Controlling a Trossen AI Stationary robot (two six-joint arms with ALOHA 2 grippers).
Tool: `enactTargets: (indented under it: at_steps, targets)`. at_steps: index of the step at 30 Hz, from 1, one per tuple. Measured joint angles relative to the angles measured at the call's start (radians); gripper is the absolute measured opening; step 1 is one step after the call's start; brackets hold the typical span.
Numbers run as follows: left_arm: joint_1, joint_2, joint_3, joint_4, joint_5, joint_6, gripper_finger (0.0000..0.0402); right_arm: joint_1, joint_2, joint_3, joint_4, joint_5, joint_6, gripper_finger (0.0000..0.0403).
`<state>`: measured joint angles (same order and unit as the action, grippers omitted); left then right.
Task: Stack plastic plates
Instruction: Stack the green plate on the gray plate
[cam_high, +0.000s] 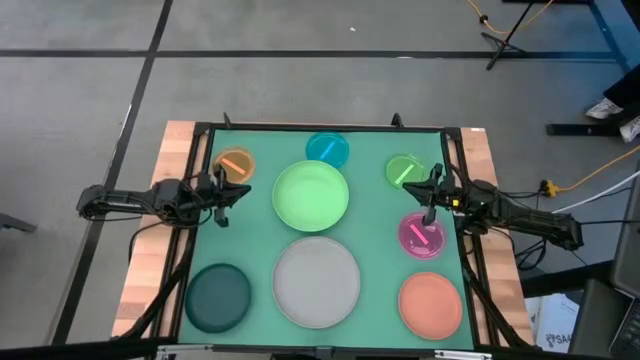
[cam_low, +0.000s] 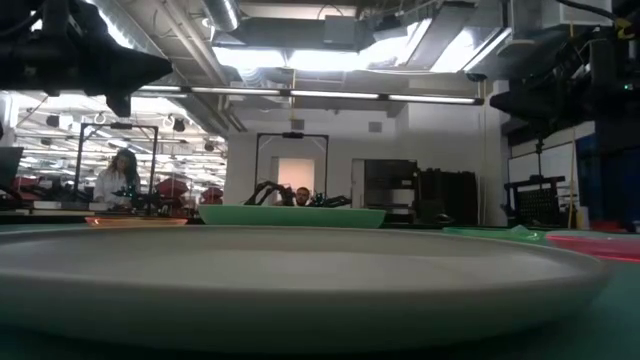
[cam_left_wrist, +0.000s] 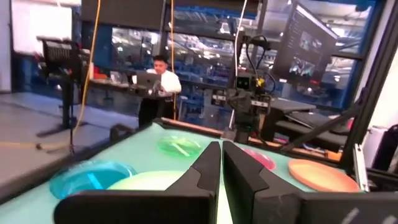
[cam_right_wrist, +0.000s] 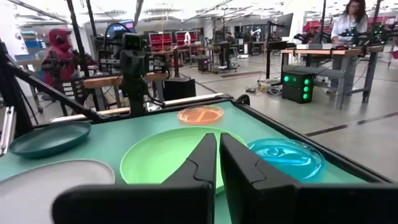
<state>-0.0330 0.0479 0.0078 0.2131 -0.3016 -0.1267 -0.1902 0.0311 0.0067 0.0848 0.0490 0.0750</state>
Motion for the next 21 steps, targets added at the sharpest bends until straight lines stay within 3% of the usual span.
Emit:
enactTargets:
  at_steps: [5, 9, 21]
  targets:
    - [0.000, 0.000, 0.000, 0.064, -0.005, 0.133, 0.0011, 0.000, 0.000, 0.000, 0.001, 0.003, -0.001, 0.0017]
    - [0.000, 0.004, 0.000, 0.077, -0.005, 0.212, 0.0011, 0.000, 0.018, 0.000, 0.040, 0.064, 0.030, 0.0017]
    - [0.012, 0.142, 0.000, 0.165, 0.003, 0.241, 0.0011, 0.000, 0.399, 0.036, 0.310, 0.056, 0.011, 0.0017]
